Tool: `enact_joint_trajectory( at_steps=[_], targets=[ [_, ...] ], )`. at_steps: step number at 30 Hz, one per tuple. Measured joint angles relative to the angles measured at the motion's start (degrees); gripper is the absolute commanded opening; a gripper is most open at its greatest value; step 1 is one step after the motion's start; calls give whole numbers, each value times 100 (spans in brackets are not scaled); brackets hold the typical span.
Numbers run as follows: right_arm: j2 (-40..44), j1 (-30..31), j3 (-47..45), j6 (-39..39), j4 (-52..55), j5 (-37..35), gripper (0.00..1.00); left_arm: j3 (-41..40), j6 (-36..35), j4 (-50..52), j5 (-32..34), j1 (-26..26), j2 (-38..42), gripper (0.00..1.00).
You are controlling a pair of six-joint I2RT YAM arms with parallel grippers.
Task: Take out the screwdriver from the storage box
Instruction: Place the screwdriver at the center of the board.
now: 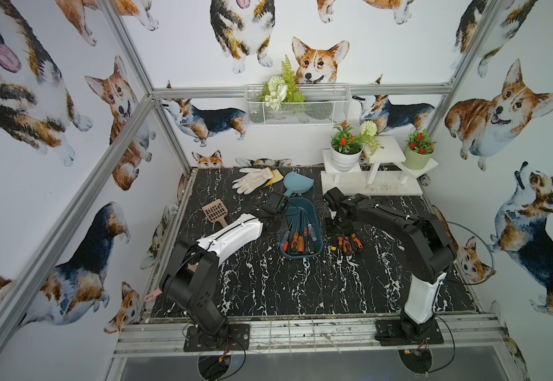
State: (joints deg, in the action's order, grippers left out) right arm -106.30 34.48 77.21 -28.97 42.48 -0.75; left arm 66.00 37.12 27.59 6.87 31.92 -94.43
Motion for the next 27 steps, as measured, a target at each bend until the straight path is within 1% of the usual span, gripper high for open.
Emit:
enact_joint_trajectory(
  at_steps=[5, 11, 16, 20, 27],
  targets=[
    [468, 2, -131, 20, -55, -2, 54, 0, 2, 0, 0, 0, 0, 0],
    [933, 44, -114, 35, -179, 76, 53, 0, 39, -4, -2, 0, -7, 0],
    [1040, 144, 61, 92, -210, 111, 53, 0, 44, -13, -4, 0, -7, 0],
    [1073, 247, 109, 168, -275, 282, 53, 0, 63, -22, -4, 0, -7, 0],
    [907, 658, 369, 186, -319, 560, 53, 0, 81, -42, -20, 2, -7, 0]
  ],
)
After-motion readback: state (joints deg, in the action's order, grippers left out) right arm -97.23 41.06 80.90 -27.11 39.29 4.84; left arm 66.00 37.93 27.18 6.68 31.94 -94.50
